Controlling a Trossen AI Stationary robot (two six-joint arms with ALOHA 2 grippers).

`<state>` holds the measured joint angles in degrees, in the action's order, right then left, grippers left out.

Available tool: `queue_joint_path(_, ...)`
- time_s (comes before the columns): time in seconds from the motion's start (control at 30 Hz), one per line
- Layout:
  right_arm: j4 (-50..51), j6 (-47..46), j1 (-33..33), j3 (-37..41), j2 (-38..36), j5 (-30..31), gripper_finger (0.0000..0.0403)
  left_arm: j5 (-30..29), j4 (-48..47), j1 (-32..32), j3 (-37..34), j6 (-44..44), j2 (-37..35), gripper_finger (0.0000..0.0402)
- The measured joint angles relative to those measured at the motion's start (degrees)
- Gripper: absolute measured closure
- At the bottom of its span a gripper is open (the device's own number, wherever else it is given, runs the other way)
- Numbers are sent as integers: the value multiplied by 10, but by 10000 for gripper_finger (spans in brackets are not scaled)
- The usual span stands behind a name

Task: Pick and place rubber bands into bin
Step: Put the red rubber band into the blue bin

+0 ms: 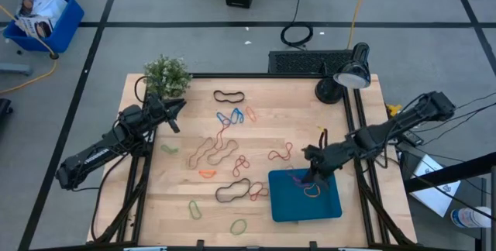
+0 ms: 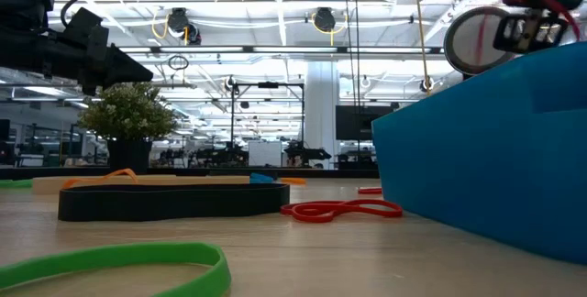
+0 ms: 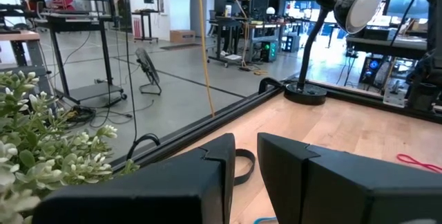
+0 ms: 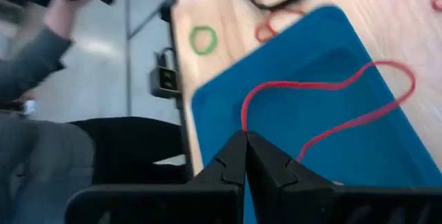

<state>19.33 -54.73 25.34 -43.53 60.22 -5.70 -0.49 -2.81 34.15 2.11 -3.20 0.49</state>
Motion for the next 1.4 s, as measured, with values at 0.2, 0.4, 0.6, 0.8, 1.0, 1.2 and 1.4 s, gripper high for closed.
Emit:
queue_joint_path(0.2,39,-20,31,0,56,45,403,0,0,0,0,0,0,330)
queue_joint_path(0.4,41,-12,37,0,114,71,403,0,0,0,0,-1,0,330)
queue_joint_path(0.6,41,24,35,0,134,72,403,0,0,0,0,-2,0,330)
queue_joint_path(0.8,70,49,28,0,146,96,403,0,0,0,0,-2,0,330)
queue_joint_path(1.0,107,74,28,0,184,105,403,0,-1,0,0,-2,0,330)
queue_joint_path(1.2,103,86,28,0,225,104,403,0,-1,0,0,-1,0,330)
queue_joint_path(1.4,93,76,29,0,231,101,403,0,-1,0,0,-1,0,330)
